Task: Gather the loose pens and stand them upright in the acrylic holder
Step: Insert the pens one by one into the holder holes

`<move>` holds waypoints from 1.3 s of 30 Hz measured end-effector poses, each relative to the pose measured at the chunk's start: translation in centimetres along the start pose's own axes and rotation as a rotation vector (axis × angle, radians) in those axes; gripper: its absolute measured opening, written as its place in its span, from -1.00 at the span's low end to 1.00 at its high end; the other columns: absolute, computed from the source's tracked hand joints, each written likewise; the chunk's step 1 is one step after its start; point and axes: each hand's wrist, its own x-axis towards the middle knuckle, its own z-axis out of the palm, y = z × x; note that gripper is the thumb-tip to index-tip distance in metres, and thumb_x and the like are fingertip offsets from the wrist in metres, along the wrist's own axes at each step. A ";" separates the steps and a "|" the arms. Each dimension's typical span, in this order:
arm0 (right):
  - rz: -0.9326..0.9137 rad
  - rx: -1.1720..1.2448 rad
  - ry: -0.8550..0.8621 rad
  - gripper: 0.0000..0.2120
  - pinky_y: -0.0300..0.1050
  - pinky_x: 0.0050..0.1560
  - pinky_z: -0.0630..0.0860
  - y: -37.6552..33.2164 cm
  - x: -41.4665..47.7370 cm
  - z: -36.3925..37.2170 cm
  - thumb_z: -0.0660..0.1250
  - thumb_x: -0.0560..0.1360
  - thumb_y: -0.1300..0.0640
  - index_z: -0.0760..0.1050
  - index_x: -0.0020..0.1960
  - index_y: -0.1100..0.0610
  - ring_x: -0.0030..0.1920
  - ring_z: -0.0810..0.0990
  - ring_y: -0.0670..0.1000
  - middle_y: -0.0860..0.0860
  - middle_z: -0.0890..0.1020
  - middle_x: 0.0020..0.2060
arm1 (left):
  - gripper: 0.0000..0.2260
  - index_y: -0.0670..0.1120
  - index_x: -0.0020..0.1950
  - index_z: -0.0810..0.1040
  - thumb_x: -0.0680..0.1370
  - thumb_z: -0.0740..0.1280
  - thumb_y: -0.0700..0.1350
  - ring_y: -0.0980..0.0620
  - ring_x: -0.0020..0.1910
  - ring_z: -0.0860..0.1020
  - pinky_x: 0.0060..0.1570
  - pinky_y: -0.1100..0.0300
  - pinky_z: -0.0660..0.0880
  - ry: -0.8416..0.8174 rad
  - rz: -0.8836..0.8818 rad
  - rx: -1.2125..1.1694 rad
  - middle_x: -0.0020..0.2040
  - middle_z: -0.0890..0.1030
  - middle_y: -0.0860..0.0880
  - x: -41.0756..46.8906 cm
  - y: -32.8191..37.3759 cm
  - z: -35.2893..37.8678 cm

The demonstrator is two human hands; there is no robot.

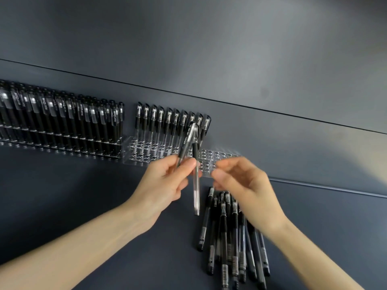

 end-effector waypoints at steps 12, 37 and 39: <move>-0.160 -0.001 0.199 -0.75 -0.10 -0.12 0.62 -1.5 4.9 -0.3 0.41 0.44 0.30 0.53 0.03 0.03 -0.24 0.63 0.02 0.22 0.58 -0.24 | -0.76 -0.09 -0.06 0.63 0.57 0.26 0.03 0.13 -0.41 0.29 -0.48 0.33 0.23 0.062 -0.080 0.102 -0.26 0.56 0.05 1.0 -1.0 -0.3; -0.274 -0.353 0.275 -0.70 0.01 0.04 0.57 3.0 13.4 -1.3 0.39 0.48 0.25 0.53 0.19 0.07 -0.17 0.60 0.08 -0.10 0.55 -0.28 | -0.82 -0.08 -0.02 0.59 0.58 0.24 -0.04 0.13 -0.61 0.19 -0.62 0.34 0.14 0.094 -0.035 -0.017 -0.45 0.43 -0.04 1.9 -1.5 -1.5; -0.269 -0.407 0.245 -0.69 -0.16 0.01 0.54 2.7 13.6 -1.5 0.38 0.49 0.26 0.53 0.22 0.09 -0.19 0.58 0.02 -0.05 0.58 -0.26 | -0.82 -0.08 -0.02 0.59 0.58 0.24 -0.04 0.13 -0.61 0.20 -0.62 0.34 0.15 0.089 -0.034 -0.010 -0.44 0.44 -0.05 1.9 -1.6 -1.5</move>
